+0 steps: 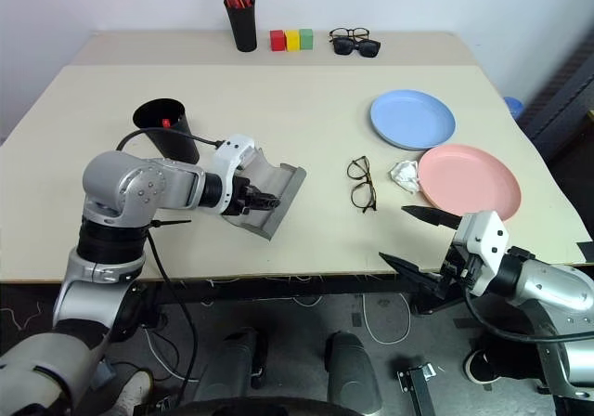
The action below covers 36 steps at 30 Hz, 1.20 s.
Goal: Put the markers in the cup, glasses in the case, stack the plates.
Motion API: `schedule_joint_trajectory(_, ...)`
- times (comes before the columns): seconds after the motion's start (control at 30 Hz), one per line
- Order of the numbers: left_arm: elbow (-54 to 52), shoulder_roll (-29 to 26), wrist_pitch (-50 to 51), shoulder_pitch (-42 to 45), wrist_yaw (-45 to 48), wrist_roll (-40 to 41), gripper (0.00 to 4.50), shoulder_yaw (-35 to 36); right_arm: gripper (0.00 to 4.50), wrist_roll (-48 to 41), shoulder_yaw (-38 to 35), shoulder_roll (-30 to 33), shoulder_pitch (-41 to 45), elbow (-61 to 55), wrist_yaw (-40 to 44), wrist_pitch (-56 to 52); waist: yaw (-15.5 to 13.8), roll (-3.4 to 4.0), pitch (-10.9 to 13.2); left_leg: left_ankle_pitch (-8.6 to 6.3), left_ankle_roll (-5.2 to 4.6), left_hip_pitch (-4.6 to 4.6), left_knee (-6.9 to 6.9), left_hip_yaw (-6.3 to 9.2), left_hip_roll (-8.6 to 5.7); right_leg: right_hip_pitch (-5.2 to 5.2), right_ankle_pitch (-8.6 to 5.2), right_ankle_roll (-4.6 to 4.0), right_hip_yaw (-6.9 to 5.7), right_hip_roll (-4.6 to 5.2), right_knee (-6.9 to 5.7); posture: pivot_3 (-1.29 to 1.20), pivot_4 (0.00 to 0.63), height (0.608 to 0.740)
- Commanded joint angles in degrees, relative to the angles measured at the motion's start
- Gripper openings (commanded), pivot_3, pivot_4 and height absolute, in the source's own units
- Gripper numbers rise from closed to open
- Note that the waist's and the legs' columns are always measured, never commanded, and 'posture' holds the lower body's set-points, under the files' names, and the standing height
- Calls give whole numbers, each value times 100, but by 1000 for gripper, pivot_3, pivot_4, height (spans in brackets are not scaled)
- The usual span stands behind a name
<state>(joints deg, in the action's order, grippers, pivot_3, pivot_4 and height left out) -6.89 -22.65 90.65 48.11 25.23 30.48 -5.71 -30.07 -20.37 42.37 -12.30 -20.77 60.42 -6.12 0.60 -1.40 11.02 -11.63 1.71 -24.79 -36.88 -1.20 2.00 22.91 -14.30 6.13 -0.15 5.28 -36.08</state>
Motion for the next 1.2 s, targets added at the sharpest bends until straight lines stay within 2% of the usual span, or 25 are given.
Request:
schedule_joint_trajectory(0.03, -38, -107, -86, 189, 77, -2, 4465, -56, 4500, -22, -102, -43, 51, -34, -38, 174, 6, 0, 0, 0, 0, 0, 0, 0, 0, 0, 0, 0, 0, 1, 1, 0, 150, 740)
schedule_joint_trajectory(0.37, 660, -78, 185, 353, 50, 187, 4465, -300, 4500, 56, 59, -109, 179, -63, -189, 225, -8, 0, 0, -2, -1, -1, 4, -2, -4, 2, 0, 0, 0, 9, 4, 0, 150, 740)
schedule_joint_trajectory(0.47, 919, 52, 185, 418, -44, 240, 3649, -413, 4500, 28, 67, -96, 174, -118, -234, 199, -13, 0, 0, -2, -2, -13, 4, -2, -4, 13, 0, 0, 0, 10, 5, 0, 150, 740)
schedule_joint_trajectory(0.7, 1051, 186, 162, 627, -37, 121, 212, -674, 4500, 18, 53, -103, 160, -179, -333, 201, 6, 0, 0, -2, -3, -16, 4, -3, -5, 17, 0, -1, -1, 10, 5, 0, 150, 740)
schedule_joint_trajectory(1.07, 1431, -275, -691, 933, 623, -199, 212, -1539, 4500, 70, 133, -169, 174, -251, -531, 224, -12, 2, 0, -3, -4, -31, 5, -3, -6, 33, 0, -1, -1, 13, 9, 0, 150, 740)
schedule_joint_trajectory(1.2, 1377, -645, -1558, 1062, 1215, -576, 212, -2242, 4500, 75, 170, -177, 205, -223, -558, 237, -9, 2, 0, -3, -4, -34, 5, -3, -7, 36, 0, -1, -1, 13, 9, 0, 150, 740)
